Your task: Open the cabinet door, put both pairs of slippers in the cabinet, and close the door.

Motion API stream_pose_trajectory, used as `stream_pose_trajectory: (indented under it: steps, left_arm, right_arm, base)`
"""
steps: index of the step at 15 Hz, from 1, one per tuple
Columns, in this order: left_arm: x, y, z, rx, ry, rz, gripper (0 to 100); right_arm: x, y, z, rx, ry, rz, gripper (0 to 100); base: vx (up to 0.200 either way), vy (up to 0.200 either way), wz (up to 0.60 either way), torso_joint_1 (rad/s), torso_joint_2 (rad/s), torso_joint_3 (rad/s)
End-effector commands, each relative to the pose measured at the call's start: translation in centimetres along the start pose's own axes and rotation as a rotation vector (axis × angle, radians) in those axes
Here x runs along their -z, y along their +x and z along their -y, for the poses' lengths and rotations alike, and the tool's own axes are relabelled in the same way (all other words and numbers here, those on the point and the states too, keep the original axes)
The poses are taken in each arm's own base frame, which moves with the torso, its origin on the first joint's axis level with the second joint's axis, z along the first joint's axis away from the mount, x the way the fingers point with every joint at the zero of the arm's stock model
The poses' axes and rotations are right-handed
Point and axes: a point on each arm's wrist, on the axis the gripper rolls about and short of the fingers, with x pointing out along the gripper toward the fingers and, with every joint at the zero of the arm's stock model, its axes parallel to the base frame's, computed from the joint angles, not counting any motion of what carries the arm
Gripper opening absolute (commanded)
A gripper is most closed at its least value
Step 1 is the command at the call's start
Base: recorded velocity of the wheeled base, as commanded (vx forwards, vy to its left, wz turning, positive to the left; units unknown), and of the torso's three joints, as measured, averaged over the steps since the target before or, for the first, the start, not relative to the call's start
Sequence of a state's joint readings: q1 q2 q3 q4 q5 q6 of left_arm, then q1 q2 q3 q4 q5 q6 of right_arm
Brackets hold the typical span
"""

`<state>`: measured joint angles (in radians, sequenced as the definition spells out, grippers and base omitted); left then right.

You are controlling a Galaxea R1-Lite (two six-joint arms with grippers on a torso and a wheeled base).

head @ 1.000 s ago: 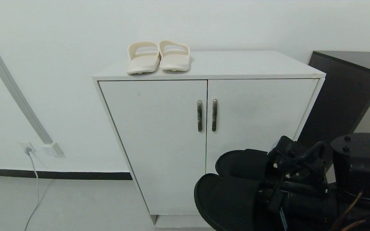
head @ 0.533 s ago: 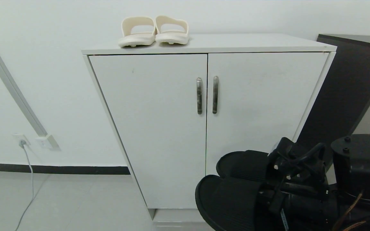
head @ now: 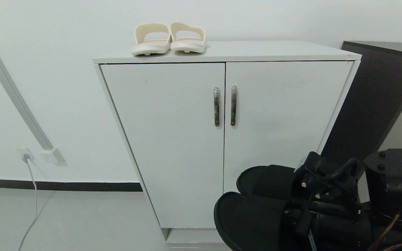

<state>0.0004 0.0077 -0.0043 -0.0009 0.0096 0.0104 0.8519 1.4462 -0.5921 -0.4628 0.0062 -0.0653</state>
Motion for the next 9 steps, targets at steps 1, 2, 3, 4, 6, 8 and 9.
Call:
stream_pose_trajectory:
  steps: [1, 2, 3, 4, 6, 8, 9]
  left_arm:
    - [-1.4, -0.2, 0.0, -0.001, 0.002, 0.03, 100]
    - [-3.1, -0.3, 0.0, 0.005, -0.003, 0.047, 100]
    - [-4.4, 0.4, 0.0, 0.013, -0.004, -0.005, 100]
    - [-5.2, 1.6, 0.1, 0.052, -0.014, -0.072, 100]
    - [-6.1, 3.6, 0.3, 0.163, -0.031, -0.154, 100]
    - [-7.9, 6.1, 0.6, 0.278, -0.041, -0.183, 100]
    - [-8.8, 7.4, 0.7, 0.31, -0.045, -0.185, 100]
  right_arm:
    - [-0.1, -0.4, 0.0, -0.003, 0.001, 0.014, 0]
    - [-0.1, -0.4, 0.0, -0.003, -0.001, 0.014, 0]
    - [0.0, -0.2, 0.0, -0.005, 0.0, 0.007, 0]
    - [0.0, -0.1, 0.0, -0.005, 0.0, 0.004, 0]
    - [0.0, -0.2, 0.0, -0.005, 0.0, 0.004, 0]
    - [0.0, -0.2, 0.0, -0.005, 0.0, 0.002, 0]
    - [0.1, -0.1, 0.0, -0.007, -0.001, 0.001, 0]
  base:
    - [0.0, 0.0, 0.0, 0.0, 0.0, 0.0]
    - [0.0, 0.0, 0.0, 0.002, 0.1, 0.159]
    - [0.0, 0.0, 0.0, -0.012, 0.19, 0.119]
    - [0.0, 0.0, 0.0, 0.002, 0.12, 0.036]
    - [0.0, 0.0, 0.0, 0.002, 0.07, 0.034]
    - [0.0, 0.0, 0.0, 0.0, 0.0, 0.0]
    - [0.0, 0.0, 0.0, 0.0, 0.0, 0.0]
